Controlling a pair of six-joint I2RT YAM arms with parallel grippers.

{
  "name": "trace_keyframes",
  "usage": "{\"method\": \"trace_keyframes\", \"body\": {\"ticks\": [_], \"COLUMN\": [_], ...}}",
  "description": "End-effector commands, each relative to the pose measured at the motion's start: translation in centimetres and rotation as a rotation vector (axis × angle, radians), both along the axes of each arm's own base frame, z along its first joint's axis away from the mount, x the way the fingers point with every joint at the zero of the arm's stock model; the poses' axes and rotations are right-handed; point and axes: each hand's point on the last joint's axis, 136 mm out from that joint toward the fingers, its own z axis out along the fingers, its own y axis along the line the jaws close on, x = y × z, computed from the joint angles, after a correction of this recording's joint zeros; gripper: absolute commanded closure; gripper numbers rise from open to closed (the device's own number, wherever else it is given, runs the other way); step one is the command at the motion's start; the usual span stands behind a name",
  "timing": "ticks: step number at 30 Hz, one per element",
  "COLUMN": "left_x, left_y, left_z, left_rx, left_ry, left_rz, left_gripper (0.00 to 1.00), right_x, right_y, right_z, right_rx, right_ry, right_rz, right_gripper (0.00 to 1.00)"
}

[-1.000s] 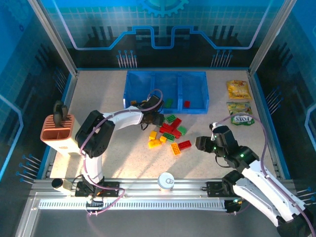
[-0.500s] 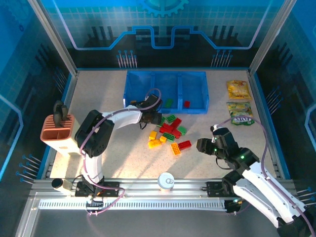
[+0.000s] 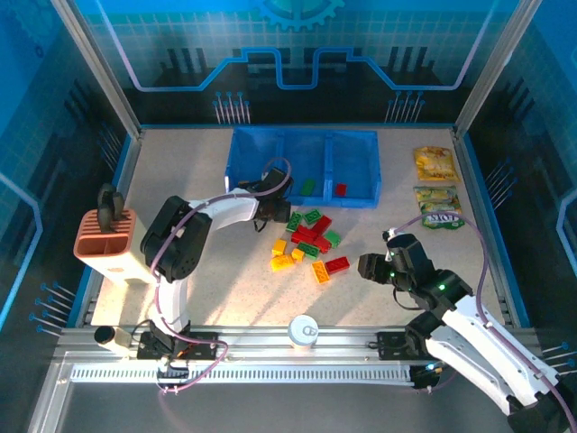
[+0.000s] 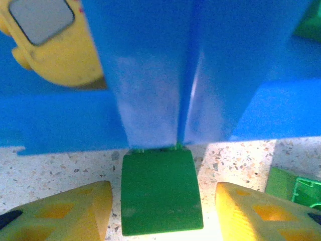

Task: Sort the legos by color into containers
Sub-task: Pick up the lego from the center of the table, then place the lego in the container.

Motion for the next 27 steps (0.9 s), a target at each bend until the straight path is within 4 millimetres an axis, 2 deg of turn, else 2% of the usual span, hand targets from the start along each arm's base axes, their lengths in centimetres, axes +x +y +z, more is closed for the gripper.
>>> {"method": "trace_keyframes", "body": {"ticks": [1, 6, 9, 12, 18, 23, 27], "left_x": [0.7, 0.4, 0.1, -0.1, -0.1, -0.3, 1.0], "left_y": [-0.3, -0.1, 0.1, 0.1, -0.2, -2.0, -3.3], "left_z": [-0.2, -0.1, 1.0, 2.7, 6.6, 10.6, 11.5], "left_rx": [-0.013, -0.017, -0.034, -0.058, -0.1, -0.138, -0.139], "left_ry": [0.003, 0.005, -0.017, -0.055, -0.116, -0.193, -0.203], "left_rz": [0.006, 0.017, 0.02, 0.018, 0.003, -0.048, -0.076], "left_gripper": [0.48, 0.61, 0.73, 0.79, 0.8, 0.79, 0.78], "right_x": [-0.1, -0.1, -0.1, -0.1, -0.1, -0.1, -0.1], "right_y": [0.0, 0.0, 0.0, 0.1, 0.3, 0.2, 0.4], "right_z": [-0.3, -0.3, -0.4, -0.7, -0.9, -0.9, -0.9], "right_rx": [-0.003, 0.0, 0.001, 0.005, 0.014, 0.014, 0.019], "right_ry": [-0.001, -0.001, -0.001, 0.002, 0.005, 0.002, 0.0], "right_rz": [-0.008, -0.012, -0.011, -0.01, -0.009, -0.012, -0.007], "right_gripper": [0.44, 0.44, 0.45, 0.45, 0.45, 0.45, 0.45]}}
